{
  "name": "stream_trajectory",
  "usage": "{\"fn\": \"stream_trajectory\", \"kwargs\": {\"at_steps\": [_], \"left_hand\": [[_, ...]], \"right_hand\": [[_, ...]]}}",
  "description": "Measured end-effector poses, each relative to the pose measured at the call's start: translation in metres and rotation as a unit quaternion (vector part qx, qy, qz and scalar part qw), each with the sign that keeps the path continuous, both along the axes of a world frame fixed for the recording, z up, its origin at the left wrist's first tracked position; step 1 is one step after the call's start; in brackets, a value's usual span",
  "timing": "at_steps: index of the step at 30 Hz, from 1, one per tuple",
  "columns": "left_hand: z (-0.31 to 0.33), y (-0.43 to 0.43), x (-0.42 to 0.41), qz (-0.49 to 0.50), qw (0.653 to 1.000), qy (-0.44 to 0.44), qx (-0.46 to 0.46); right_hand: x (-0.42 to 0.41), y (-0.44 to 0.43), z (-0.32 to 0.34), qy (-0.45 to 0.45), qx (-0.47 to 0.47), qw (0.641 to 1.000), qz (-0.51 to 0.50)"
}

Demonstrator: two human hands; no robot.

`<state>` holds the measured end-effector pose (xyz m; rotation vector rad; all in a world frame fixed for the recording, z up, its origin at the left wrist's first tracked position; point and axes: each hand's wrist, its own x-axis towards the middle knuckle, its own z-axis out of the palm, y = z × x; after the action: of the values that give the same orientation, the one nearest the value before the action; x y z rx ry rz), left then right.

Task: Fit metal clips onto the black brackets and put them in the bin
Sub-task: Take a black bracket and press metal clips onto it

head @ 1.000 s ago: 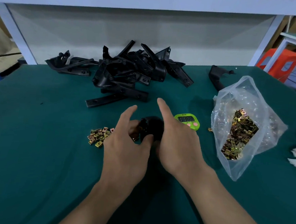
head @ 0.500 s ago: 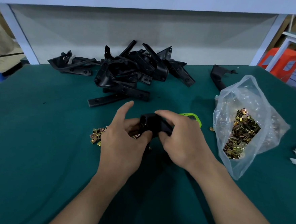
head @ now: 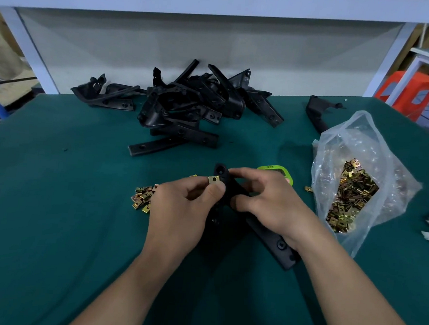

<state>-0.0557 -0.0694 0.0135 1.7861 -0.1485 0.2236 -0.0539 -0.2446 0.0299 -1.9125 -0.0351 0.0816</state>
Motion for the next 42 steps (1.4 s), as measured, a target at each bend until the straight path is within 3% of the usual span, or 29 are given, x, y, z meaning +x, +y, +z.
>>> {"fn": "stream_trajectory", "kwargs": {"at_steps": [5,10,17,20,24,29,35,42], "left_hand": [[0.007,0.001,0.002,-0.056,0.983,0.098,-0.147],[0.009,0.01,0.008,-0.111,0.99,0.056,-0.067],[0.014,0.025,0.014,-0.175,0.981,0.077,0.029],[0.014,0.023,0.011,-0.13,0.986,0.073,0.078],[0.011,0.001,-0.006,0.004,0.986,0.011,0.167],[0.009,-0.015,-0.023,0.083,0.979,0.026,0.185],[0.005,-0.013,-0.016,0.128,0.956,-0.023,0.263],[0.002,-0.012,-0.015,0.118,0.96,-0.042,0.249]], "right_hand": [[0.001,-0.005,-0.001,0.069,0.084,0.993,0.051],[0.002,-0.009,-0.002,0.091,0.118,0.985,0.086],[0.001,-0.011,-0.004,0.102,0.111,0.983,0.101],[0.002,-0.01,-0.006,0.096,0.095,0.988,0.078],[0.004,-0.007,-0.007,0.068,0.093,0.993,0.02],[0.005,-0.005,-0.006,0.012,0.043,0.999,0.01],[0.007,-0.001,-0.009,-0.023,0.028,0.999,0.028],[0.007,-0.002,-0.009,-0.033,0.033,0.998,0.028]]}}
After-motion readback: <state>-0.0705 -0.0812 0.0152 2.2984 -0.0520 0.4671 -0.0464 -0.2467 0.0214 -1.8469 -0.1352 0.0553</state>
